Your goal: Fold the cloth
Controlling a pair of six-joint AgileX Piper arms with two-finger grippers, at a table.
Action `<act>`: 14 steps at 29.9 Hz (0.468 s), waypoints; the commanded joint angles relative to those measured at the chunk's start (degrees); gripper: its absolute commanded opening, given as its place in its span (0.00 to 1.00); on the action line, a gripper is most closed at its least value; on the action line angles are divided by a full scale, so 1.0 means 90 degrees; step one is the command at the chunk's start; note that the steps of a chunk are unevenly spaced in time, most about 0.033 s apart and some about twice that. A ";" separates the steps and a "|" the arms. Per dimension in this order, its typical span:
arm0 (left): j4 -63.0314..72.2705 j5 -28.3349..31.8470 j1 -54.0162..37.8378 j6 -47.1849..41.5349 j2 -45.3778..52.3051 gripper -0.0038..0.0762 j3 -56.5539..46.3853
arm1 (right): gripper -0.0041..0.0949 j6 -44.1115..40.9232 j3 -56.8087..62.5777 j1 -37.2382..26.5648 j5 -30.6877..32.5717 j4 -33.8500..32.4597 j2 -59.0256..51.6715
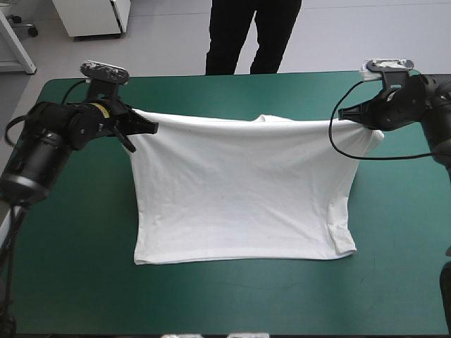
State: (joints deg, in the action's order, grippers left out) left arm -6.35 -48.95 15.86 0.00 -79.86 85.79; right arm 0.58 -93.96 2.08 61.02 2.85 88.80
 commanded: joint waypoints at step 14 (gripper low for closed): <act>0.0109 0.0714 0.0002 0.0160 0.2278 0.04 0.0170 | 0.02 0.0404 -0.1218 -0.0047 -0.0089 0.1178 -0.1876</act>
State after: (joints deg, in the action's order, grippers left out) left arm -6.39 -47.33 15.86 1.02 -62.29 85.77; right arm 2.75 -102.72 2.08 63.78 10.81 75.34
